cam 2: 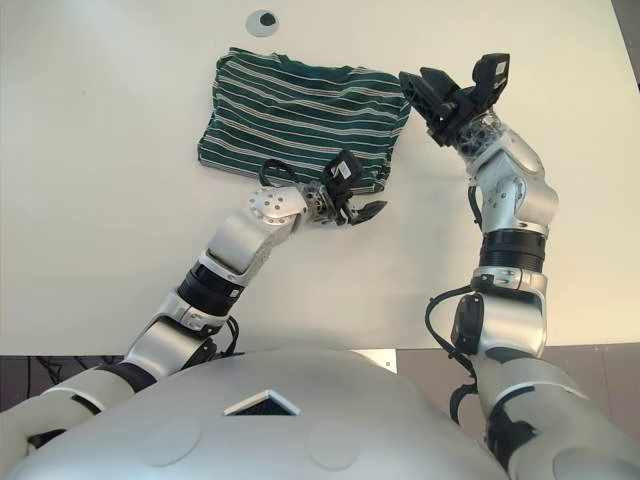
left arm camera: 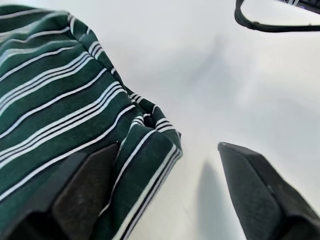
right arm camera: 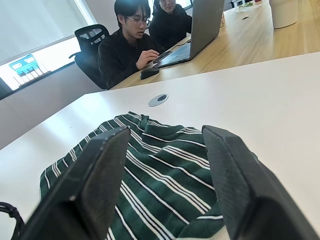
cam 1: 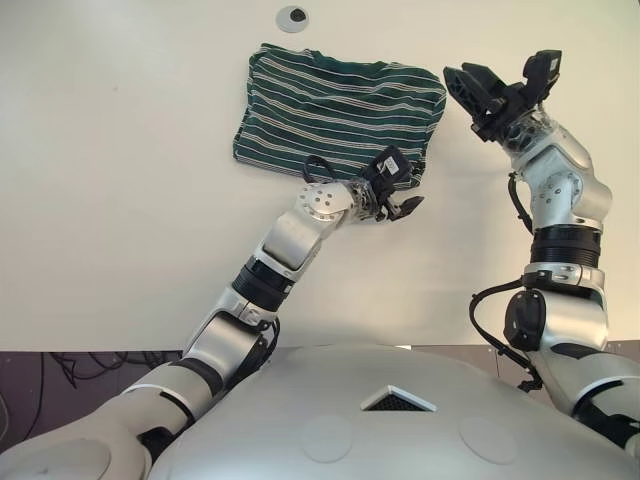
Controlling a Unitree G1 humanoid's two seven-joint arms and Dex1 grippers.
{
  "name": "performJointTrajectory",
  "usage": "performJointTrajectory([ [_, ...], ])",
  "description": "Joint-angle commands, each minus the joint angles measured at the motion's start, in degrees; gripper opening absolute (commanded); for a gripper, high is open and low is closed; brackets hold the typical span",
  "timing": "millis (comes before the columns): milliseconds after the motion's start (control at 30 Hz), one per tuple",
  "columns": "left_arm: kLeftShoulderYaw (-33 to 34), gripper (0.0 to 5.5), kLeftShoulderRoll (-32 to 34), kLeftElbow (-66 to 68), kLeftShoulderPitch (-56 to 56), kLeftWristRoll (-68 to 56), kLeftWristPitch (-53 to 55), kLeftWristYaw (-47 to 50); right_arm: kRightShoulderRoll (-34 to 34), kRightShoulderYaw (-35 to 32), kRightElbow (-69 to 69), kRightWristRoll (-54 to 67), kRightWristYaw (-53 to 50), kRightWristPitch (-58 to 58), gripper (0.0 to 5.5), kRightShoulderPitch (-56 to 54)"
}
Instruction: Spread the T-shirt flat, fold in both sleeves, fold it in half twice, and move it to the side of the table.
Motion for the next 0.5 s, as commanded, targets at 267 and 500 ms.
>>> performJointTrajectory([
  [267,-7.19,3.64,28.12,-13.05,2.28,-4.98,2.27,-28.72,-1.4,-3.98,-6.73,3.3,-4.7,3.92,2.65,2.6],
  [500,-7.94,3.64,51.19,-10.23,4.0,-2.39,-18.93,-52.66,-2.96,-3.76,-6.98,2.73,-4.26,6.21,2.65,1.25],
])
